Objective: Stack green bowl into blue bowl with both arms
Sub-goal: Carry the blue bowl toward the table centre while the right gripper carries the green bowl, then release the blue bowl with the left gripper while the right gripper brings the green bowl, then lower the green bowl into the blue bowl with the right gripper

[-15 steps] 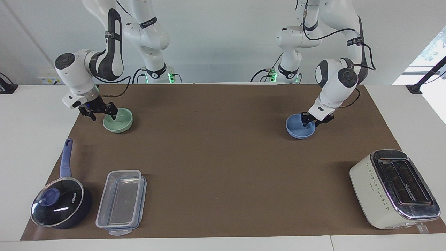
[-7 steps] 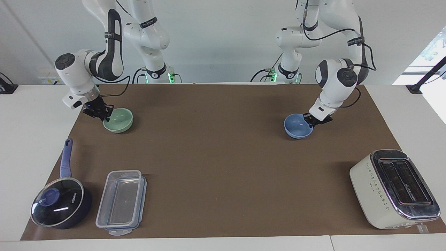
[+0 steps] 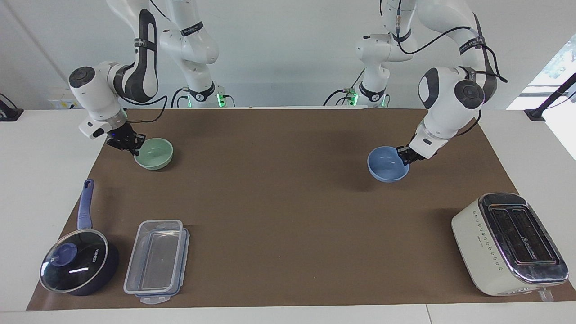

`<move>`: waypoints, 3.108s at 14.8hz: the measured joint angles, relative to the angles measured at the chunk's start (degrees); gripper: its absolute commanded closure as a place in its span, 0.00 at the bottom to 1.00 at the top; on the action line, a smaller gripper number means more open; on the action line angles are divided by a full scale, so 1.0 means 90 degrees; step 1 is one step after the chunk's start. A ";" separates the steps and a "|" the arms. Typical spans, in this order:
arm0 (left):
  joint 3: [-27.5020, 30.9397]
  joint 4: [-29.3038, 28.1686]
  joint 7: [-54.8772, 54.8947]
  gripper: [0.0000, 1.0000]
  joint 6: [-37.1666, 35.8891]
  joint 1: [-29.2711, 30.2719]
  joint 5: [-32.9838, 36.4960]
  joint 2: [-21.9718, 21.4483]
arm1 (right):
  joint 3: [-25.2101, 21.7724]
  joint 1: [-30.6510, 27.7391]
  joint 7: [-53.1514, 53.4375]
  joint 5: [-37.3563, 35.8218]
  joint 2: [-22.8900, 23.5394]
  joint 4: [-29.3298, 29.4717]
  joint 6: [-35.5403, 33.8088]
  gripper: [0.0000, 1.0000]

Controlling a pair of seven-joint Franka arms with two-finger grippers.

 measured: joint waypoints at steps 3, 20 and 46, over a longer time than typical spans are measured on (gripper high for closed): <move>-0.0070 0.0233 -0.1763 1.00 0.0215 -0.1360 -0.0128 0.0275 | 0.0050 0.0015 0.0000 0.0000 -0.0017 0.0554 -0.0515 1.00; -0.0035 -0.0095 -0.3423 0.00 0.1834 -0.3319 -0.0484 0.1238 | 0.0174 0.3125 0.3710 0.0267 -0.0188 0.2569 -0.2603 1.00; 0.0049 0.2216 0.1287 0.00 -0.2954 0.0767 0.0403 -0.0496 | 0.0188 0.5450 0.4592 0.1003 0.0928 0.1303 0.0651 1.00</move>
